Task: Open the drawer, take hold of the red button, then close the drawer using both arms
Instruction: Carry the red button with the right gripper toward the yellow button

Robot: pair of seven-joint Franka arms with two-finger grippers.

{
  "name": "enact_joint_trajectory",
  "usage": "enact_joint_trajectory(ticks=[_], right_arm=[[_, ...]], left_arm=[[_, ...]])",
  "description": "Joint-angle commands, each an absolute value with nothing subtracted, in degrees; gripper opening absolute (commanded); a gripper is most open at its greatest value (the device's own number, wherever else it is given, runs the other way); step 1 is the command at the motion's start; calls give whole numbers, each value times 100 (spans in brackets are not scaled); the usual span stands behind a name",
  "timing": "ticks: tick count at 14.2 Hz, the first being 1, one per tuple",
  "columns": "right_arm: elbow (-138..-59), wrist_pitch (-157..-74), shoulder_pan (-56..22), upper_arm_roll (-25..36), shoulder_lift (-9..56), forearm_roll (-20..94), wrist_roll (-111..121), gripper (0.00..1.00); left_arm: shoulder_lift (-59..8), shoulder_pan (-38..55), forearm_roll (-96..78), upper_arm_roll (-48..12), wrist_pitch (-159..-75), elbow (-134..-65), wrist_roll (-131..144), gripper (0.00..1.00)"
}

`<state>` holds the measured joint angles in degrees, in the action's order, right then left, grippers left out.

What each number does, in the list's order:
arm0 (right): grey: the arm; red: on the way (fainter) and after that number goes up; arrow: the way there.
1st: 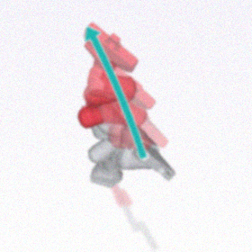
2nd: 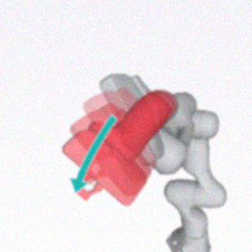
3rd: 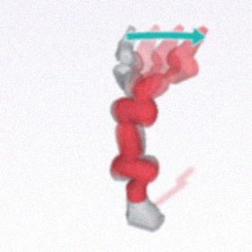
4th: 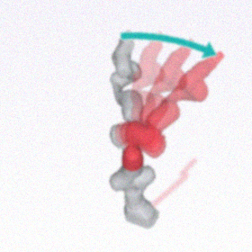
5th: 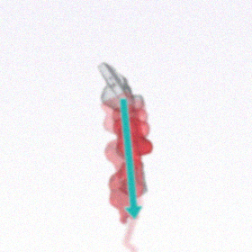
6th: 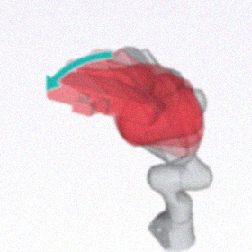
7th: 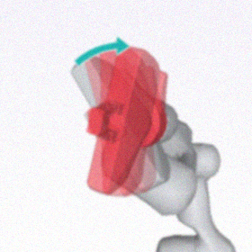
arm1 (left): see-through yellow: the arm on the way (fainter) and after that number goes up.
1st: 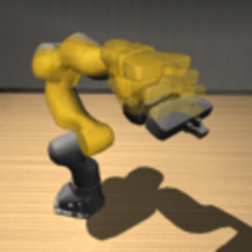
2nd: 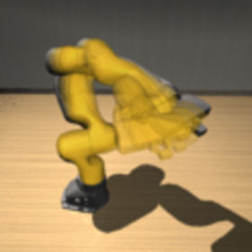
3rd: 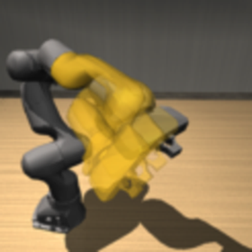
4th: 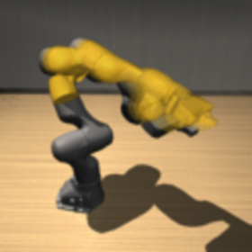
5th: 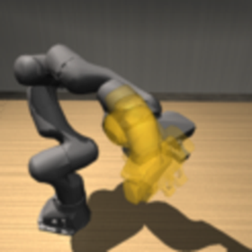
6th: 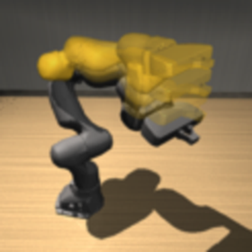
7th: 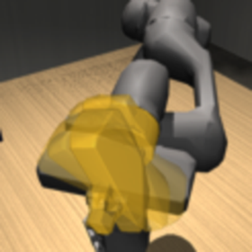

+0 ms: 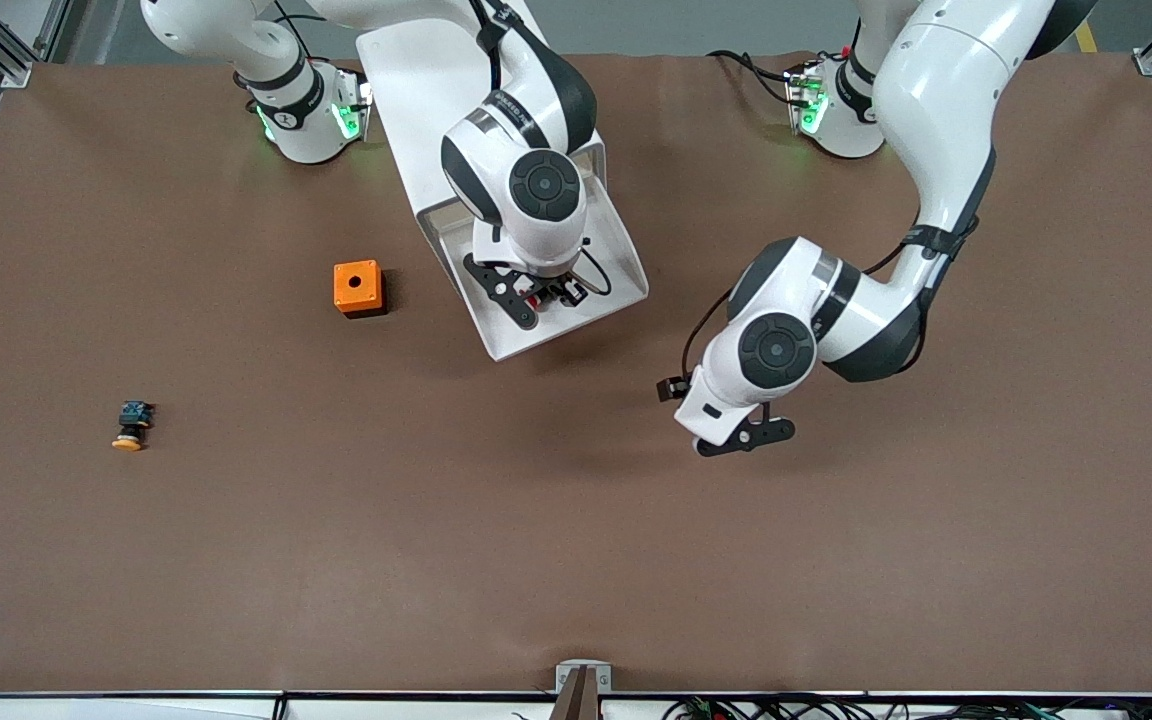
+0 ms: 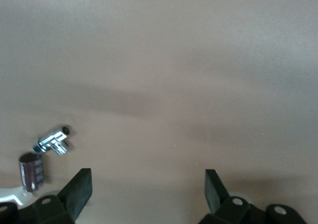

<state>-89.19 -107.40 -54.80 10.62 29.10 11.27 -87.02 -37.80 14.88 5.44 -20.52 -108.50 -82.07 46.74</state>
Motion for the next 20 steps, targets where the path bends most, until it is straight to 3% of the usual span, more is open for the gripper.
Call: enact_joint_trajectory(ticks=[1, 3, 9, 15, 20], right_arm=[[-8816, -10688, -5511, 1116, 2901, 1161, -8649, 0], [-8641, -10609, -5458, 1134, 2857, 1143, -8657, 0], [-7577, -9099, -4862, 1195, 2567, 747, -7958, 0], [-7576, -8210, -3448, 1239, 1960, 747, -4813, 0], [-7830, -8218, -2173, 1239, 1951, 668, -2474, 0]], left_arm=[[-3779, 1731, 650, -2048, -11021, -8209, 5201, 100], [-3788, 1880, 650, -2048, -11109, -8253, 5448, 100], [-3788, 2127, 659, -2048, -11618, -8507, 5659, 100], [-3920, 2688, 668, -2022, -12006, -8543, 6311, 100], [-3946, 2918, 598, -2048, -12182, -8596, 6407, 100]])
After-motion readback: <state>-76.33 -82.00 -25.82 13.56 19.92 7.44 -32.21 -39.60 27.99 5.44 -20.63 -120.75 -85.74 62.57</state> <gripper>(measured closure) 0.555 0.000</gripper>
